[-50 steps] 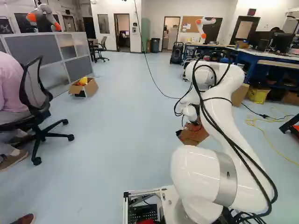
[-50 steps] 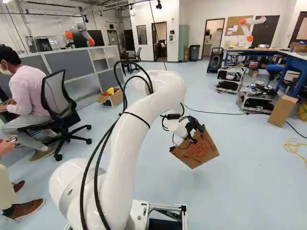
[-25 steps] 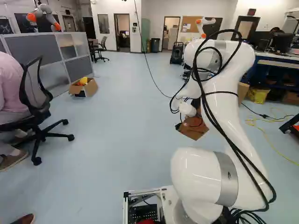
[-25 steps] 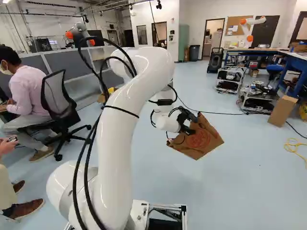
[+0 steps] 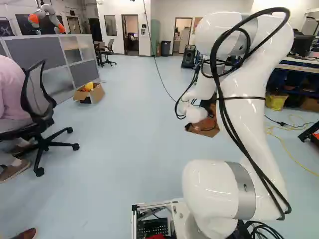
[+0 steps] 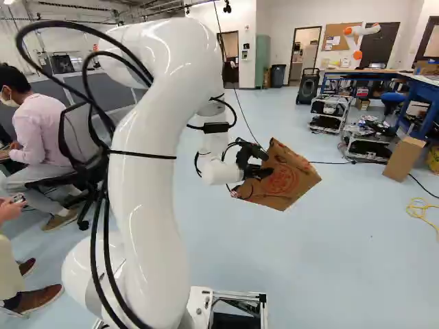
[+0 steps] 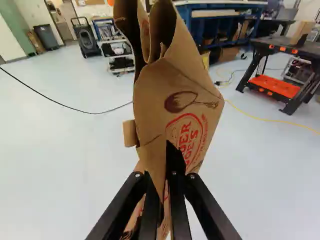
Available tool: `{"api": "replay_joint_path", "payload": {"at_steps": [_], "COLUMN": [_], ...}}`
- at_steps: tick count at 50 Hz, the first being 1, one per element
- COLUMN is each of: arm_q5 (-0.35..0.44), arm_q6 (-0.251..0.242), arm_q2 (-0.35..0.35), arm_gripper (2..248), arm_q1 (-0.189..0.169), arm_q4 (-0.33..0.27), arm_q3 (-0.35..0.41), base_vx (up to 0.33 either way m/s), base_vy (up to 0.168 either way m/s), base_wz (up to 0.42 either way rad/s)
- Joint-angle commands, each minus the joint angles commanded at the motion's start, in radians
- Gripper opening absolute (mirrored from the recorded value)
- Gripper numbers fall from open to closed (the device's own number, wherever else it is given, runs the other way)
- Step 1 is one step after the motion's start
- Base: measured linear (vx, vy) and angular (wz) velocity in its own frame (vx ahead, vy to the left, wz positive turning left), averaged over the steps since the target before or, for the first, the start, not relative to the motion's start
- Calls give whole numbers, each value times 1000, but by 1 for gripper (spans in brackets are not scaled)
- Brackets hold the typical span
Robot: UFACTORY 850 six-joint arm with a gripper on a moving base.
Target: Pick up the grocery bag from the ground
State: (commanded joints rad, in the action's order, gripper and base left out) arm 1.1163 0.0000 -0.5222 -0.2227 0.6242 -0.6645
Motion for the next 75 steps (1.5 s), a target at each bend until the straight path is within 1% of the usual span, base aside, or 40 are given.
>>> {"api": "replay_joint_path", "payload": {"at_steps": [8,12,26,39,57,75], "arm_q5": [19,21,18,8,-17,-56], "arm_q6": [0,0,0,0,0,0], "arm_q2": [53,64,74,102,172,279], "arm_gripper": [22,22,22,22,22,22], "arm_q1": [37,46,49,55,72,98], "arm_q4": [0,0,-8,-32,-91,-182], "arm_q3": [65,79,86,105,152,224], "base_vx": [0,0,0,0,0,0], "base_vy": [0,0,0,0,0,0], "base_wz": [0,0,0,0,0,0]}}
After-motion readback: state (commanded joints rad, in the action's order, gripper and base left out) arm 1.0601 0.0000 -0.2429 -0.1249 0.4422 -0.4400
